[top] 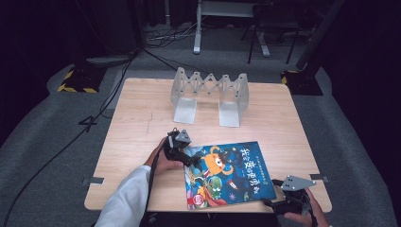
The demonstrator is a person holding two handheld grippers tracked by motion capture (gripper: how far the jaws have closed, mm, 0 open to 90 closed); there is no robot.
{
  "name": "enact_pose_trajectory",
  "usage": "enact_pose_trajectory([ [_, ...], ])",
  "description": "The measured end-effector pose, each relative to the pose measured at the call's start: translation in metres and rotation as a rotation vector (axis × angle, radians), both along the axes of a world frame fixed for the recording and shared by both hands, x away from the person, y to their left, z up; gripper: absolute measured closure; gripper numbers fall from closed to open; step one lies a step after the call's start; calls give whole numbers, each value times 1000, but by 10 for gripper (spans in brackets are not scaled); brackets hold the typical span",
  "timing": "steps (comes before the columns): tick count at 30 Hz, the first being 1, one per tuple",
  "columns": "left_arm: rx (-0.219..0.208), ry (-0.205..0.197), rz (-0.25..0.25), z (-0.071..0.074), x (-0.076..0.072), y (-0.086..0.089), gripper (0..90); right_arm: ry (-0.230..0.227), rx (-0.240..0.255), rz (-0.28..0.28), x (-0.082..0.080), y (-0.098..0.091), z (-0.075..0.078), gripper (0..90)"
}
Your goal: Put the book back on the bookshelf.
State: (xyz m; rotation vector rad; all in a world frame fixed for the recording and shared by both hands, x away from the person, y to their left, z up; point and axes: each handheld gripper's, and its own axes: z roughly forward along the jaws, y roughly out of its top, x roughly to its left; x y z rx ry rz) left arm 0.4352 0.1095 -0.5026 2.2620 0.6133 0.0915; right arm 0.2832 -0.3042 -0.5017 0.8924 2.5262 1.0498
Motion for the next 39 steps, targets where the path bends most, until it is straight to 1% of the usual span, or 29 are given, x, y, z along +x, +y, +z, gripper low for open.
enact_pose_trajectory([
  [2, 2, 1, -29, 0, -1, 0, 161, 1, 1, -7, 3, -1, 0, 179],
  [4, 6, 3, -71, 1, -5, -1, 162, -4, 3, -11, 4, -2, 0, 215],
  [5, 20, 3, -67, 2, -8, -2, 157, -2, 5, -13, 7, -2, 1, 231],
  [8, 29, 5, -57, 3, -12, 1, 157, -2, 6, -14, 10, -2, 1, 253],
  [9, 26, 11, -57, 2, -14, 4, 156, -4, 7, -18, 11, -1, 1, 264],
  [11, 36, 10, -62, 3, -19, 10, 156, -8, 16, -28, 15, -1, 1, 286],
  [14, 43, 14, -62, 4, -27, 20, 157, -11, 15, -42, 22, 0, 1, 315],
  [18, 55, 18, -60, 5, -37, 31, 157, -9, 15, -48, 33, 7, 2, 302],
  [20, 49, 17, -58, 4, -42, 37, 156, -4, 12, -46, 39, 11, 2, 306],
  [22, 43, 18, -50, 4, -48, 42, 157, -1, 10, -56, 44, 14, 2, 315],
  [25, 41, 14, -47, 3, -59, 53, 157, -6, 9, -72, 53, 20, 2, 328],
  [26, 36, 14, -41, 3, -65, 58, 157, -8, 9, -84, 58, 23, 2, 333],
  [31, 34, 9, -28, 2, -79, 69, 157, -15, 8, -109, 73, 33, 2, 337],
  [32, 34, 9, -28, 2, -79, 69, 157, -17, 5, -118, 77, 36, 2, 335],
  [34, 30, 9, -18, 2, -88, 74, 156, -29, 2, -146, 85, 42, 2, 337],
  [36, 32, 7, -17, 2, -91, 75, 156, -31, 3, -155, 87, 44, 2, 337],
  [37, 31, 9, -11, 2, -96, 77, 156, -34, 2, -164, 90, 46, 2, 337],
  [38, 29, 9, -10, 1, -101, 79, 157, -45, 4, -182, 97, 51, 1, 340],
  [39, 28, 6, -12, 1, -103, 80, 157, -42, 7, -195, 99, 53, 1, 341],
])
